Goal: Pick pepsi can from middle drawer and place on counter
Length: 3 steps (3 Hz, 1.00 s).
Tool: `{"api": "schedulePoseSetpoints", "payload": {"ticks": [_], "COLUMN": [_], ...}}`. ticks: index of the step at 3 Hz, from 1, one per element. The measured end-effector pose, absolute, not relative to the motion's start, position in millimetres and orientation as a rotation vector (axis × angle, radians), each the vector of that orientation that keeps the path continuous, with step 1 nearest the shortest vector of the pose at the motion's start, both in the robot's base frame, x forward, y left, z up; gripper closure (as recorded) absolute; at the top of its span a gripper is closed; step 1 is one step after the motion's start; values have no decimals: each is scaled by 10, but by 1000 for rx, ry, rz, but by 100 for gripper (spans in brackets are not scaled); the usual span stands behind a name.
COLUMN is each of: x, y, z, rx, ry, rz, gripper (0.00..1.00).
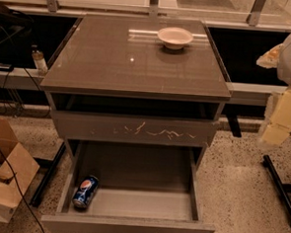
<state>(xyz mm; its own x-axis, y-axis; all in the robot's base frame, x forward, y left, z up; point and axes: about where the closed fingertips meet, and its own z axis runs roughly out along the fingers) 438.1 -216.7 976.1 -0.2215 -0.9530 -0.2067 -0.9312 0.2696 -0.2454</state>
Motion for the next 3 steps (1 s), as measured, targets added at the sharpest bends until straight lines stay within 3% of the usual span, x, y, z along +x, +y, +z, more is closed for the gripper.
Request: {"api": "schedulePoseSetpoints", "payload": {"ticks": [1,3], "x": [4383,4374], "y": [-2158,-1445], "z": [9766,9258], "rx": [-1723,-1867], "ry": [2228,2079], "rz": [-100,71], "gripper": [0,0]}}
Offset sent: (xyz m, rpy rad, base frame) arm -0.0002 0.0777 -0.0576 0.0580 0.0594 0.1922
